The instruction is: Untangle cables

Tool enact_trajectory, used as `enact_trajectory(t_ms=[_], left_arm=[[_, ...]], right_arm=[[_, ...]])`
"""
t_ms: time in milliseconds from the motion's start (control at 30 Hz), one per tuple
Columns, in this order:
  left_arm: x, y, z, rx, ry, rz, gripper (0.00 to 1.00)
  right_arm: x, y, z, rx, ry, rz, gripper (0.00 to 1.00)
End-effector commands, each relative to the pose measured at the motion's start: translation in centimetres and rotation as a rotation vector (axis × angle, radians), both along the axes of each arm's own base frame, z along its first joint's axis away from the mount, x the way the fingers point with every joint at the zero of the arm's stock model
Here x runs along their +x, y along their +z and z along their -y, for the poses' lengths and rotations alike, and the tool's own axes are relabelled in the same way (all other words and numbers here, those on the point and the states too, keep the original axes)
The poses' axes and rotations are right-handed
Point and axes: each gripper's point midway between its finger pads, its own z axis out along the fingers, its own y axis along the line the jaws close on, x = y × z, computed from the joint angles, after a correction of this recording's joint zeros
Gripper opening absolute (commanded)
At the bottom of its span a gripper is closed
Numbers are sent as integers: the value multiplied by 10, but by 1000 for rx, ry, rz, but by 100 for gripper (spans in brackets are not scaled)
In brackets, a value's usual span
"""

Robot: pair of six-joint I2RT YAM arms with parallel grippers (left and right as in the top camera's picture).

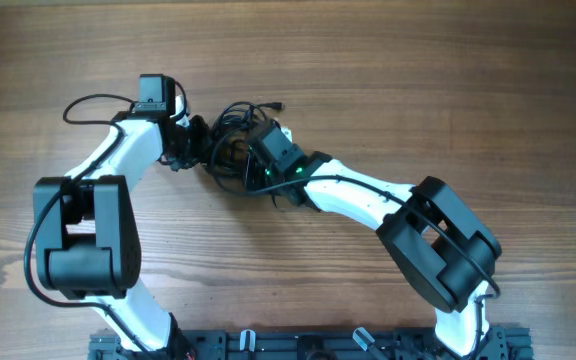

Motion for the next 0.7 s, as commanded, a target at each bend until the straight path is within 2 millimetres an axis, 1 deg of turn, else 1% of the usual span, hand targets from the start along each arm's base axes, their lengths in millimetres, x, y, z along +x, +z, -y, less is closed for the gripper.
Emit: enact_trajectory(t_ms=[0,33,67,100,200,267,300,367,400,467,500,533,600,667], left_arm=[[4,1,0,39,20,6,19],[5,1,0,39,20,7,19],[5,1,-1,43,21,6,19],[5,1,-3,53,24,7,19],[5,-1,-8,84,33,6,18],[5,-2,-9,90,35,4,17],[4,-3,-9,90,35,3,17],[4,-6,-9,91,35,-3,17],[4,-8,-10,93,36,-7,17],[4,-11,-10,90,50,-17,16],[4,-12,-10,91,50,-17,16],[4,-12,-10,91,50,-16,16],[4,-12,-10,91,50,-16,15],[4,-12,-10,94,50,-16,15]], right_arm=[[7,-10,5,-26,-50,13,26],[7,-11,6,-29,-48,12,21],[7,-11,6,-32,-42,16,11],[8,-10,7,-32,-46,16,4],[14,5,15,-22,-64,25,4],[15,25,21,-15,-41,46,4],[13,41,24,-12,18,68,4],[10,58,37,-33,36,74,4],[8,70,44,-36,60,84,4],[0,95,50,-2,133,102,4],[-3,112,56,26,151,109,4],[-5,124,63,40,157,114,4],[-8,141,87,28,128,109,4],[-14,152,107,11,127,107,4]])
